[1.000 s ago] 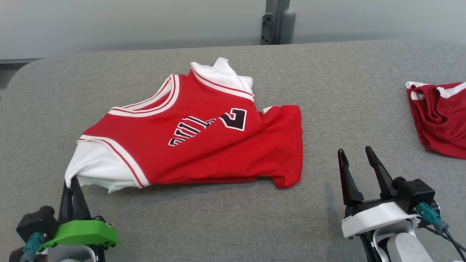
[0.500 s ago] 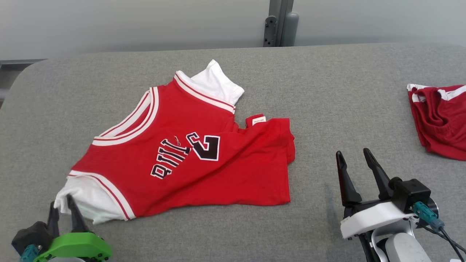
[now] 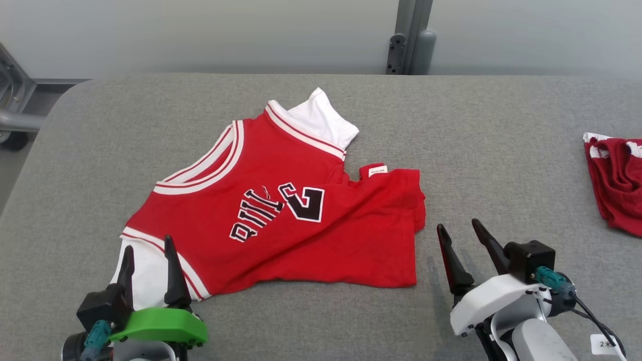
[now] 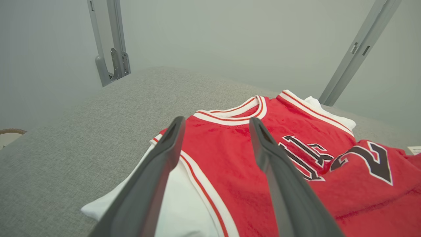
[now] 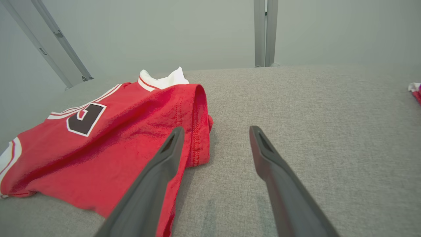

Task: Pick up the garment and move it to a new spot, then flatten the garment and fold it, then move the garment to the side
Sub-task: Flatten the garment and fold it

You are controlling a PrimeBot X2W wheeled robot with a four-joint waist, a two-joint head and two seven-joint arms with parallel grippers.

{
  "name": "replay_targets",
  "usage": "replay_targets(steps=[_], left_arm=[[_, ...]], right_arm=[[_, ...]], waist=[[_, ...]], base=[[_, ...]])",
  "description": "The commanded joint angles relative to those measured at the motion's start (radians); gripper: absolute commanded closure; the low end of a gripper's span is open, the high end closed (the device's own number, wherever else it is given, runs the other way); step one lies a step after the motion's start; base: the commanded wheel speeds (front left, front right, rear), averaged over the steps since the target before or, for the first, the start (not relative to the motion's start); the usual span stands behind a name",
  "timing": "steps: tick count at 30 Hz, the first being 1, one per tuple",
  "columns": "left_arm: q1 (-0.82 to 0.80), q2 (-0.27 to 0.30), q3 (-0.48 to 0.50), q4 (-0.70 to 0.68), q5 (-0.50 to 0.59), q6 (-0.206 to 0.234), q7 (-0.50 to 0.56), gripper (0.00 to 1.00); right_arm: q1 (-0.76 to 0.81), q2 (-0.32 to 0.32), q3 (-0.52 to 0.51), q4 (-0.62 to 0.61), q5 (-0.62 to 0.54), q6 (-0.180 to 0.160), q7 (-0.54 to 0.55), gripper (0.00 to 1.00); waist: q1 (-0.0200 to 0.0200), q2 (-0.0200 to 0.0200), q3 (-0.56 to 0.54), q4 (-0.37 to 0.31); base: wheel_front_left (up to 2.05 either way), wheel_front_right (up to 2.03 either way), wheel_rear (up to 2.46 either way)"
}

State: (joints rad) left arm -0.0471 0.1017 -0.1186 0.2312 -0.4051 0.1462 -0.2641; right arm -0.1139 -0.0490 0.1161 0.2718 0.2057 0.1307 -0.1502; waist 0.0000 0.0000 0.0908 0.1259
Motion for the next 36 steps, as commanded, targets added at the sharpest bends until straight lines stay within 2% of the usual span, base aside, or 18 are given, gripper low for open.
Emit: replay_targets(steps=[1, 6, 14, 15, 17, 18, 28, 36], left_arm=[[0.011, -0.007, -0.007, -0.005, 0.013, -0.005, 0.000, 0.00], [0.016, -0.026, -0.041, -0.010, 0.021, -0.018, 0.000, 0.00], [-0.005, -0.041, -0.068, -0.010, 0.032, -0.022, 0.000, 0.00], [-0.009, -0.042, -0.070, -0.008, 0.032, -0.022, 0.000, 0.00], [-0.013, -0.044, -0.072, -0.009, 0.031, -0.021, 0.000, 0.00], [-0.013, -0.045, -0.073, -0.010, 0.030, -0.021, 0.000, 0.00], [-0.009, -0.051, -0.103, -0.005, 0.022, -0.024, 0.000, 0.00], [0.007, -0.051, -0.115, -0.009, 0.012, -0.008, 0.000, 0.00]], right_arm=[[-0.016, -0.003, 0.016, 0.021, 0.017, 0.000, 0.008, 0.00], [-0.060, -0.003, 0.069, 0.121, 0.059, 0.000, 0.033, 0.00], [-0.206, -0.003, 0.068, 0.345, 0.048, 0.000, 0.083, 0.00], [-0.225, -0.003, 0.068, 0.369, 0.049, 0.000, 0.085, 0.37], [-0.259, -0.009, 0.063, 0.402, 0.057, 0.000, 0.081, 0.90], [-0.275, -0.016, 0.063, 0.413, 0.062, 0.000, 0.079, 1.00], [-0.447, -0.125, 0.025, 0.436, 0.065, 0.000, 0.053, 1.00], [-0.537, -0.165, -0.022, 0.427, 0.038, 0.000, -0.006, 1.00]], waist=[[0.0000, 0.0000, -0.002, 0.031], [0.0000, 0.0000, 0.019, 0.074], [0.0000, 0.0000, 0.051, 0.138], [0.0000, 0.0000, 0.054, 0.148], [0.0000, 0.0000, 0.062, 0.165], [0.0000, 0.0000, 0.066, 0.173], [0.0000, 0.0000, 0.083, 0.239], [0.0000, 0.0000, 0.081, 0.231]], base=[[0.00, 0.00, 0.00], [0.00, 0.00, 0.00], [0.00, 0.00, 0.00], [0.00, 0.00, 0.00], [0.00, 0.00, 0.00], [0.00, 0.00, 0.00], [0.00, 0.00, 0.00], [0.00, 0.00, 0.00]])
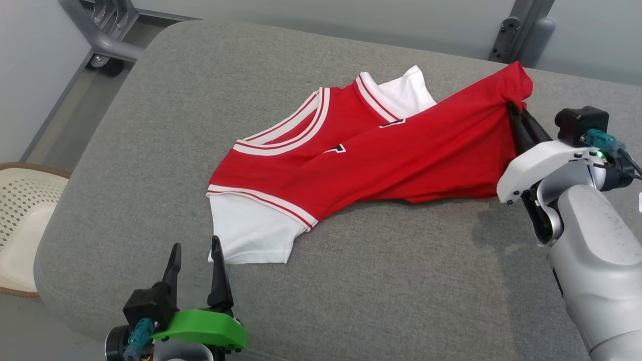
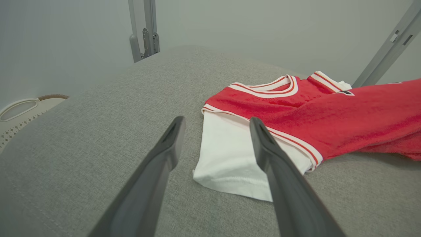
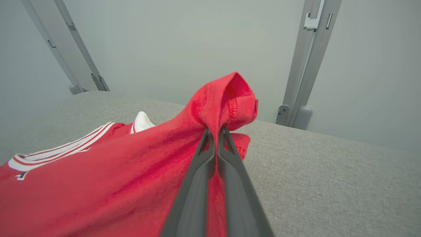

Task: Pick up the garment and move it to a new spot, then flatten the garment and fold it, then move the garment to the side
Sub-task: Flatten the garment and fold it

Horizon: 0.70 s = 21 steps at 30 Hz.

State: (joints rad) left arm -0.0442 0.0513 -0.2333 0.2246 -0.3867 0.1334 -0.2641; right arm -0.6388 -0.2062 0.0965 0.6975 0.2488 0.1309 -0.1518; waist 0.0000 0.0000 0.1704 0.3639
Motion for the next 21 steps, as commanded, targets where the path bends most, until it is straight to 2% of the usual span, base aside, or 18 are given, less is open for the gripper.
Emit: replay_targets(steps=[1, 7, 12, 13, 14, 21], left_arm=[[0.002, -0.001, -0.003, -0.003, -0.005, 0.004, 0.000, 0.00], [-0.027, -0.001, -0.026, 0.005, 0.000, -0.006, 0.000, 0.00], [-0.055, 0.000, -0.055, 0.013, -0.007, -0.007, 0.000, 0.00], [-0.059, 0.000, -0.059, 0.013, -0.010, -0.006, 0.000, 0.00], [-0.061, 0.000, -0.063, 0.013, -0.012, -0.004, 0.000, 0.00], [-0.049, 0.000, -0.052, 0.002, -0.014, 0.009, 0.000, 0.00]], right_arm=[[-0.024, -0.011, -0.001, 0.007, -0.008, 0.000, 0.002, 1.00], [-0.105, -0.031, 0.016, 0.073, -0.019, 0.000, 0.056, 1.00], [-0.181, -0.057, -0.004, 0.184, -0.021, 0.000, 0.079, 1.00], [-0.196, -0.061, -0.012, 0.209, -0.030, 0.000, 0.072, 0.62], [-0.206, -0.061, -0.015, 0.231, -0.040, 0.000, 0.062, 0.00], [-0.206, -0.060, -0.022, 0.302, -0.034, 0.000, -0.049, 0.00]], waist=[[0.0000, 0.0000, 0.003, -0.011], [0.0000, 0.0000, 0.025, -0.028], [0.0000, 0.0000, 0.056, -0.010], [0.0000, 0.0000, 0.062, -0.005], [0.0000, 0.0000, 0.065, -0.001], [0.0000, 0.0000, 0.061, -0.023]], base=[[0.00, 0.00, 0.00], [0.00, 0.00, 0.00], [0.00, 0.00, 0.00], [0.00, 0.00, 0.00], [0.00, 0.00, 0.00], [0.00, 0.00, 0.00]])
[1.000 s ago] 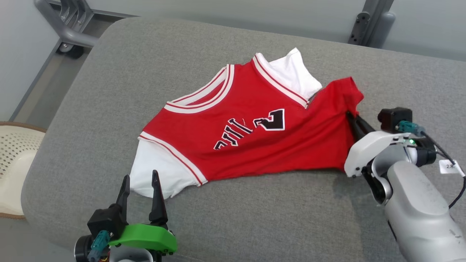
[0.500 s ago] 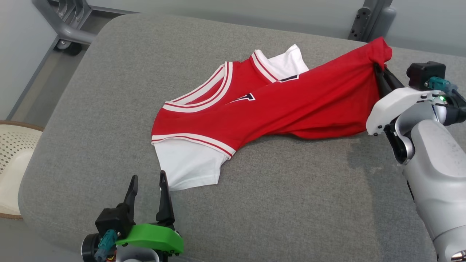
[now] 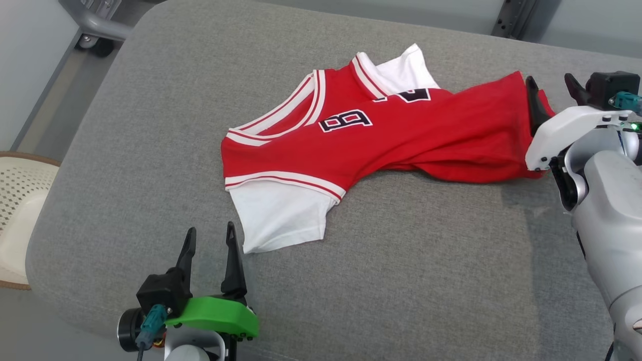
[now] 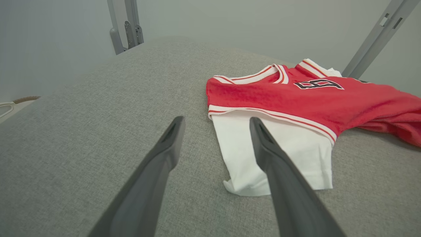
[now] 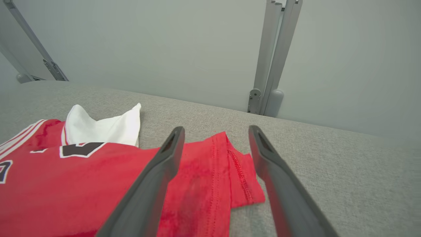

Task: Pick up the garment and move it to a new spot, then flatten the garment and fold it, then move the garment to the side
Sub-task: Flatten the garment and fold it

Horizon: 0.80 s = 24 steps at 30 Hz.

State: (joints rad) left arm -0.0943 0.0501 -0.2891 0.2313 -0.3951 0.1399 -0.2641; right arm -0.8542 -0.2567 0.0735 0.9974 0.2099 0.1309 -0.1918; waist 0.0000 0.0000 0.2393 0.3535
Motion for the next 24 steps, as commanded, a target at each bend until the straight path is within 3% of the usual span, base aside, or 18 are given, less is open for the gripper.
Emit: replay_targets(steps=[1, 13, 17, 24], left_arm=[[0.001, 0.001, 0.005, -0.009, -0.003, 0.001, 0.000, 0.00], [0.010, 0.001, 0.016, -0.055, 0.032, -0.002, 0.000, 0.00], [0.006, 0.001, 0.014, -0.059, 0.040, -0.005, 0.000, 0.00], [-0.003, 0.001, 0.010, -0.057, 0.043, -0.007, 0.000, 0.00]], right_arm=[[0.018, -0.010, 0.005, 0.001, 0.009, 0.000, -0.022, 0.00], [0.290, 0.023, 0.094, -0.229, 0.101, 0.000, -0.073, 0.00], [0.369, 0.049, 0.124, -0.306, 0.120, 0.000, -0.074, 0.00], [0.391, 0.051, 0.126, -0.322, 0.066, 0.000, -0.074, 0.00]], waist=[[0.0000, 0.0000, -0.011, -0.022], [0.0000, 0.0000, -0.032, -0.127], [0.0000, 0.0000, -0.029, -0.134], [0.0000, 0.0000, -0.020, -0.102]], base=[[0.00, 0.00, 0.00], [0.00, 0.00, 0.00], [0.00, 0.00, 0.00], [0.00, 0.00, 0.00]])
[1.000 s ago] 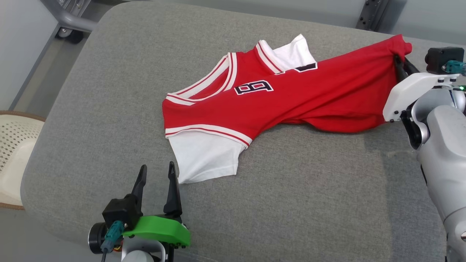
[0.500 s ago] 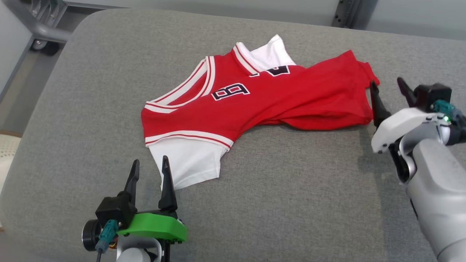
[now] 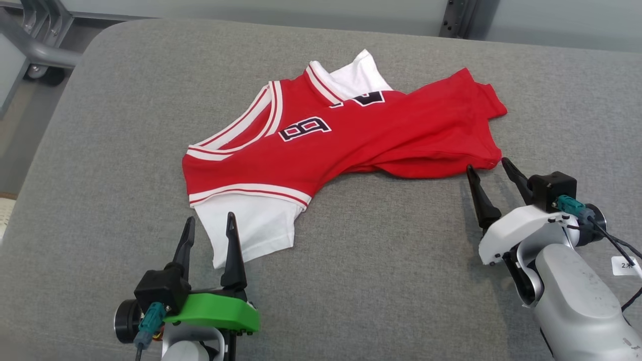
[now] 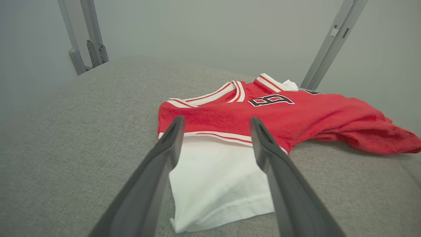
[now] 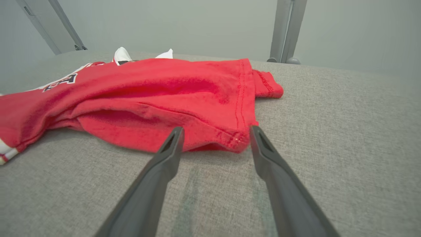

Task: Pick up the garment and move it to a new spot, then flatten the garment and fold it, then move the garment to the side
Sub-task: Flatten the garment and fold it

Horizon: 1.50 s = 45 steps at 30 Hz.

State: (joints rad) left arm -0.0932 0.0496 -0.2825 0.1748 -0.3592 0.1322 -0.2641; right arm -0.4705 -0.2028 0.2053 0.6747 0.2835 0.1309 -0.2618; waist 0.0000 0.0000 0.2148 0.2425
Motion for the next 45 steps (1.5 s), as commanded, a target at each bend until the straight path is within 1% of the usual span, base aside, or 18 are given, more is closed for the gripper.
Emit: replay_targets(steps=[1, 5, 9, 10, 11, 13, 14, 15, 18, 23, 28, 32, 36, 39, 45], left_arm=[[-0.004, 0.002, 0.004, -0.001, 0.007, 0.001, 0.000, 0.00], [-0.008, 0.002, 0.006, 0.000, 0.007, 0.001, 0.000, 0.00], [-0.014, 0.002, 0.002, 0.001, 0.005, 0.001, 0.000, 0.00], [-0.016, 0.002, 0.001, 0.001, 0.005, 0.002, 0.000, 0.00], [-0.016, 0.002, -0.001, 0.002, 0.004, 0.003, 0.000, 0.00], [-0.017, 0.002, -0.002, 0.002, 0.004, 0.004, 0.000, 0.00], [-0.017, 0.002, -0.002, 0.002, 0.004, 0.005, 0.000, 0.00], [-0.015, 0.002, -0.002, 0.002, 0.004, 0.007, 0.000, 0.00], [-0.008, 0.002, 0.002, 0.001, 0.003, 0.011, 0.000, 0.00], [0.002, 0.002, 0.009, 0.001, 0.007, 0.006, 0.000, 0.00], [0.015, 0.002, 0.014, 0.002, 0.014, 0.003, 0.000, 0.00], [0.021, 0.002, 0.018, 0.004, 0.020, 0.002, 0.000, 0.00], [0.030, 0.004, 0.025, 0.005, 0.027, 0.001, 0.000, 0.00], [0.035, 0.009, 0.029, 0.006, 0.029, -0.003, 0.000, 0.00], [0.044, 0.017, 0.030, 0.010, 0.033, -0.006, 0.000, 0.00]], right_arm=[[0.003, -0.003, -0.010, 0.007, -0.015, 0.000, -0.004, 0.00], [-0.039, -0.013, -0.006, 0.049, -0.077, 0.000, -0.003, 0.00], [-0.078, -0.015, 0.004, 0.112, -0.112, 0.000, 0.014, 0.00], [-0.087, -0.016, 0.008, 0.127, -0.118, 0.000, 0.018, 0.06], [-0.097, -0.018, 0.012, 0.140, -0.123, 0.000, 0.019, 0.32], [-0.116, -0.023, 0.021, 0.165, -0.132, 0.000, 0.019, 0.67], [-0.122, -0.022, 0.025, 0.175, -0.132, 0.000, 0.018, 0.87], [-0.128, -0.022, 0.028, 0.181, -0.130, 0.000, 0.016, 1.00], [-0.135, -0.030, 0.040, 0.184, -0.126, 0.000, 0.010, 1.00], [-0.123, -0.053, 0.065, 0.122, -0.161, 0.000, 0.000, 1.00], [-0.062, -0.100, 0.103, -0.004, -0.280, 0.000, -0.002, 1.00], [0.029, -0.125, 0.109, -0.093, -0.349, 0.000, 0.001, 1.00], [0.143, -0.118, 0.097, -0.170, -0.364, 0.000, 0.022, 1.00], [0.224, -0.097, 0.079, -0.217, -0.356, 0.000, 0.035, 1.00], [0.338, -0.050, 0.035, -0.271, -0.359, -0.001, 0.039, 1.00]], waist=[[0.0000, 0.0000, 0.007, 0.014], [0.0000, 0.0000, 0.016, 0.030], [0.0000, 0.0000, 0.021, 0.042], [0.0000, 0.0000, 0.022, 0.044], [0.0000, 0.0000, 0.023, 0.046], [0.0000, 0.0000, 0.023, 0.048], [0.0000, 0.0000, 0.022, 0.048], [0.0000, 0.0000, 0.021, 0.047], [0.0000, 0.0000, 0.014, 0.038], [0.0000, 0.0000, -0.002, 0.002], [0.0000, 0.0000, -0.016, -0.046], [0.0000, 0.0000, -0.026, -0.082], [0.0000, 0.0000, -0.036, -0.119], [0.0000, 0.0000, -0.041, -0.148], [0.0000, 0.0000, -0.056, -0.203]], base=[[0.00, 0.00, 0.00], [0.00, 0.00, 0.00], [0.00, 0.00, 0.00], [0.00, 0.00, 0.00], [0.00, 0.00, 0.00], [0.00, 0.00, 0.00], [0.00, 0.00, 0.00], [0.00, 0.00, 0.00], [0.00, 0.00, 0.00], [0.00, 0.00, 0.00], [0.00, 0.00, 0.00], [0.00, 0.00, 0.00], [0.00, 0.00, 0.00], [0.00, 0.00, 0.00], [0.00, 0.00, 0.00]])
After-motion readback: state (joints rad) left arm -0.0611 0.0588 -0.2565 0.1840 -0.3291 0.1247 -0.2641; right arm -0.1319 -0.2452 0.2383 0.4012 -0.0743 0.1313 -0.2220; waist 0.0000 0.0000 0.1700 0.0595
